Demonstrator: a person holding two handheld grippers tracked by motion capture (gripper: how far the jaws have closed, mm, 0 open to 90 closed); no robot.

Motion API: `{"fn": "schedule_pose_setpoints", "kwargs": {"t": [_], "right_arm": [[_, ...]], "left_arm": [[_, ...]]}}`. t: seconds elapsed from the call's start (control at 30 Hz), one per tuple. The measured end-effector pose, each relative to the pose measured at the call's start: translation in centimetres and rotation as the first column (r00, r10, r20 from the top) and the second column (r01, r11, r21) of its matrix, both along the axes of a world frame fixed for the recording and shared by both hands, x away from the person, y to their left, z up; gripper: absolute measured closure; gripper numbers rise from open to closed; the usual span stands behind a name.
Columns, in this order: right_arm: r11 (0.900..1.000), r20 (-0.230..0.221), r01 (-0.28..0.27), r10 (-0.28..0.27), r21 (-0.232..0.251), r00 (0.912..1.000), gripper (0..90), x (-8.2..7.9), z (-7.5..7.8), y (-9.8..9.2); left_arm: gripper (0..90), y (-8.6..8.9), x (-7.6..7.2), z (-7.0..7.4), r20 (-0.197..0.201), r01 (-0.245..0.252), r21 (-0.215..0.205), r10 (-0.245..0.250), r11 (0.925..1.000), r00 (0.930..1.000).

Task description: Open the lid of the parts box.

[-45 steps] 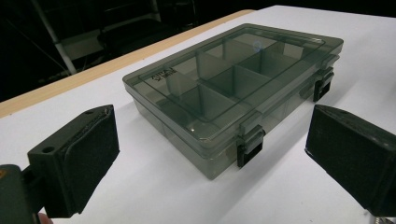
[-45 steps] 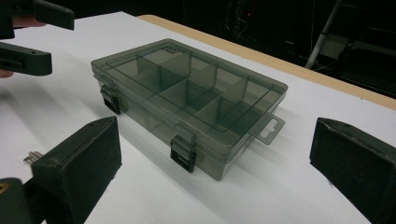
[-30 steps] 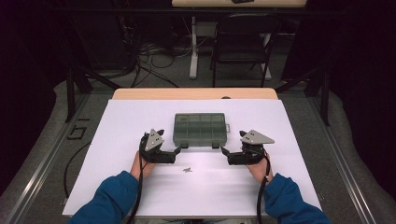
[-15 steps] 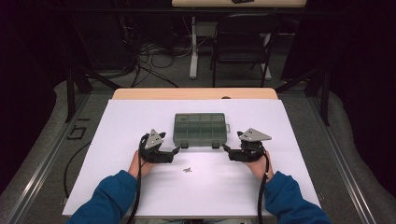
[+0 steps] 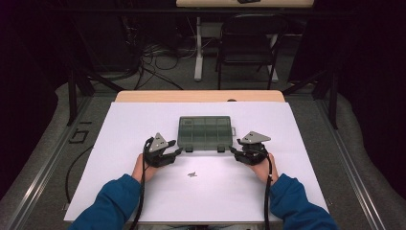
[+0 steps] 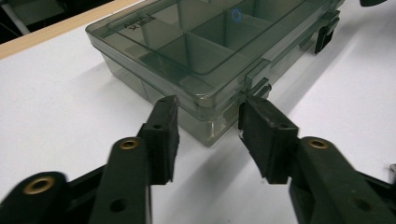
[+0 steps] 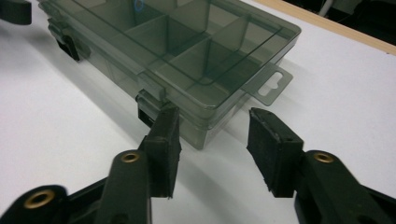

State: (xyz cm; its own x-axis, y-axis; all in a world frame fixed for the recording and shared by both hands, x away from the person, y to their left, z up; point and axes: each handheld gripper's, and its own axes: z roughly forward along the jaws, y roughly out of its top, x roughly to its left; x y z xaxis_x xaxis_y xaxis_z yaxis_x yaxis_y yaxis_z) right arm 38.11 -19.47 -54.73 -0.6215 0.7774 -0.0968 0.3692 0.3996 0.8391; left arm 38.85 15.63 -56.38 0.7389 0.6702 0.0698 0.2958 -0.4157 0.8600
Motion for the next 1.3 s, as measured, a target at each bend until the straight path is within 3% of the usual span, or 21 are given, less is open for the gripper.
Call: {"fn": "schedule_pose_setpoints", "kwargs": {"t": [0.33,0.77,1.3], "right_arm": [[0.999,-0.016,0.000,0.000,-0.045,0.9999,64.7,0.3,-0.5,0.7],[0.998,-0.002,-0.002,0.002,-0.066,1.0000,68.4,0.3,-0.5,1.0],[0.999,0.005,0.013,-0.013,-0.047,0.9999,70.2,0.3,-0.3,0.9]], "left_arm": [[65.8,0.1,0.3,0.0,-0.012,-0.003,0.008,0.003,1.0000,0.9999],[65.4,-0.1,0.3,0.0,-0.015,-0.004,0.022,0.004,0.9997,0.9999],[62.7,-0.3,0.3,-0.1,-0.004,-0.003,0.041,0.003,0.9992,1.0000]]}}
